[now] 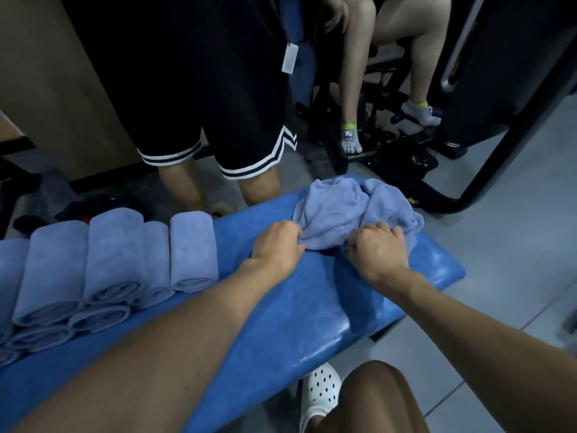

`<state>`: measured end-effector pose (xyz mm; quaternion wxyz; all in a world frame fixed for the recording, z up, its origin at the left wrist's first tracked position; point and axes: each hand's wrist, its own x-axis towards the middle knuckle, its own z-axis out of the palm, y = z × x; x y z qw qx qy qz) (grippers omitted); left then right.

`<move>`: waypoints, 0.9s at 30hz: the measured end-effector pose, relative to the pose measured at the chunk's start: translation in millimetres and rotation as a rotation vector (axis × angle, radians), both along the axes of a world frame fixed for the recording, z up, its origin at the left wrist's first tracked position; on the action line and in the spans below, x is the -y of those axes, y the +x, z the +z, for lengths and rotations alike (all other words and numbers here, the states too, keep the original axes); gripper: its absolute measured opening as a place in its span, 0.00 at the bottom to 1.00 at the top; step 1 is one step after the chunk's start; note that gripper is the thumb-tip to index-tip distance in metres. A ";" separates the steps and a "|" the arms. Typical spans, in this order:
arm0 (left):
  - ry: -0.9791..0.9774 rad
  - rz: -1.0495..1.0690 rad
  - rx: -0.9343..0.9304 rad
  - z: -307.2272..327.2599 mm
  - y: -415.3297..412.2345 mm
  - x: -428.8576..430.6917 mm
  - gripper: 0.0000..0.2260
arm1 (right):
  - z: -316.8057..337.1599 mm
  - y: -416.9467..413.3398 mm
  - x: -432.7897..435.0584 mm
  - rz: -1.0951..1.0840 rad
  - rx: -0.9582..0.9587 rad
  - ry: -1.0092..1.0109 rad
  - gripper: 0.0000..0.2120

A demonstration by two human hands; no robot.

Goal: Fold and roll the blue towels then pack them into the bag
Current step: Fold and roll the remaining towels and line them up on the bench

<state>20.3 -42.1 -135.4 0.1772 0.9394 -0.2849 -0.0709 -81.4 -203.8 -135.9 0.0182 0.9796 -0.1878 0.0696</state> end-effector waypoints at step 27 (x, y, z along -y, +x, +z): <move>-0.589 0.202 0.087 43.5 -16.1 -25.7 0.03 | -0.3 -22.8 2.4 0.045 -0.028 0.182 0.07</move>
